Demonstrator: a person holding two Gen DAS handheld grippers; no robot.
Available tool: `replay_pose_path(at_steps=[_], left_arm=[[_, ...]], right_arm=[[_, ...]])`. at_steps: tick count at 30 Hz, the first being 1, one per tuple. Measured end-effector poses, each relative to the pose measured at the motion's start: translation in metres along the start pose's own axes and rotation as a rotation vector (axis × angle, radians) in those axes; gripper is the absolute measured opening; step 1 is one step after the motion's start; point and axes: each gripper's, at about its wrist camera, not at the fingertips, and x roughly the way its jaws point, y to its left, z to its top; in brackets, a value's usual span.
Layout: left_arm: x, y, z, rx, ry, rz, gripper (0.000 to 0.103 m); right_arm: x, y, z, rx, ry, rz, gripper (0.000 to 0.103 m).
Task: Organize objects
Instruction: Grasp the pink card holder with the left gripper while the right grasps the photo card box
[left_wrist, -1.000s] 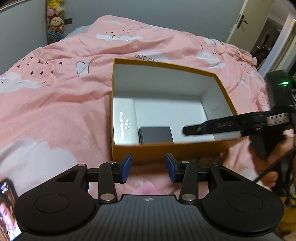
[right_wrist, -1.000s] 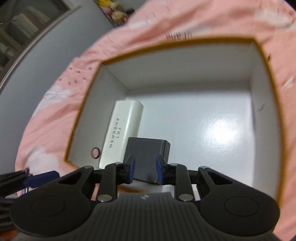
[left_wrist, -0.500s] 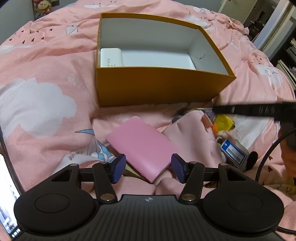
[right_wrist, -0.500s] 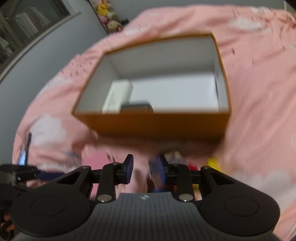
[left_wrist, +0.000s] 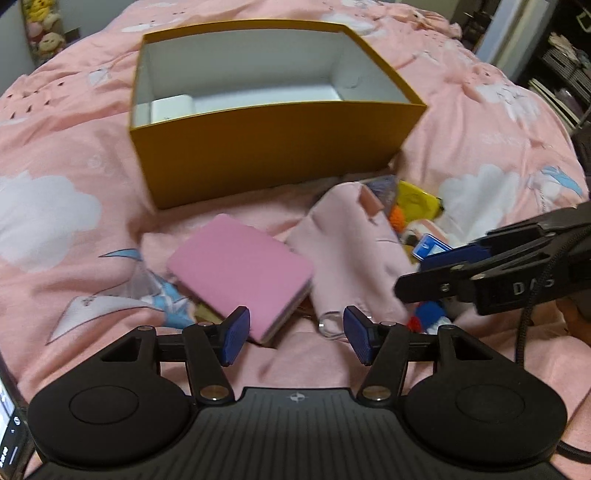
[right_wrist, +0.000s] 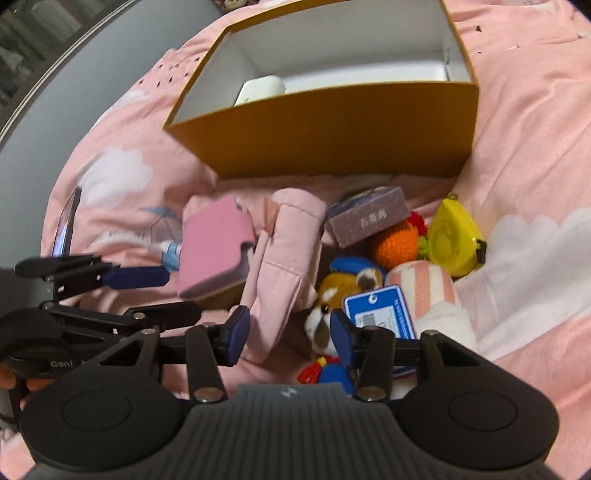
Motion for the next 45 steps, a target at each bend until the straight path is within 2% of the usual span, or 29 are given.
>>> replay_pose_path(at_steps=[4, 8, 15, 18, 20, 24, 31, 37, 39, 42, 44, 45], left_arm=[[0.001, -0.005, -0.001, 0.01, -0.001, 0.033, 0.068], [-0.001, 0.006, 0.001, -0.056, -0.015, 0.05, 0.068], [0.014, 0.054, 0.011, -0.388, 0.001, 0.003, 0.069], [0.026, 0.067, 0.016, -0.467, 0.029, 0.029, 0.07], [0.033, 0.072, 0.019, -0.5, 0.041, 0.03, 0.074], [0.047, 0.081, 0.023, -0.553, 0.058, 0.004, 0.08], [0.063, 0.094, 0.025, -0.615, 0.097, -0.078, 0.082], [0.069, 0.093, 0.03, -0.622, 0.101, -0.1, 0.072], [0.067, 0.091, 0.031, -0.611, 0.086, -0.085, 0.062], [0.058, 0.087, 0.035, -0.568, 0.061, -0.063, 0.051], [0.051, 0.083, 0.039, -0.533, 0.035, -0.05, 0.045], [0.047, 0.08, 0.041, -0.514, 0.021, -0.046, 0.042]], right_arm=[[-0.002, 0.001, -0.004, -0.01, -0.005, 0.013, 0.046], [-0.01, -0.003, 0.002, -0.003, -0.047, -0.023, 0.039], [-0.023, -0.025, 0.027, 0.049, -0.126, -0.08, 0.04], [-0.023, -0.039, 0.042, 0.074, -0.136, -0.106, 0.04], [-0.02, -0.049, 0.054, 0.097, -0.138, -0.099, 0.044], [0.002, -0.071, 0.078, 0.152, -0.07, -0.07, 0.047], [0.052, -0.103, 0.107, 0.247, 0.118, 0.013, 0.05], [0.08, -0.11, 0.117, 0.253, 0.23, 0.067, 0.058], [0.088, -0.109, 0.117, 0.244, 0.25, 0.081, 0.06], [0.089, -0.103, 0.118, 0.21, 0.254, 0.092, 0.052], [0.084, -0.098, 0.119, 0.188, 0.249, 0.113, 0.038], [0.08, -0.094, 0.12, 0.173, 0.241, 0.113, 0.037]])
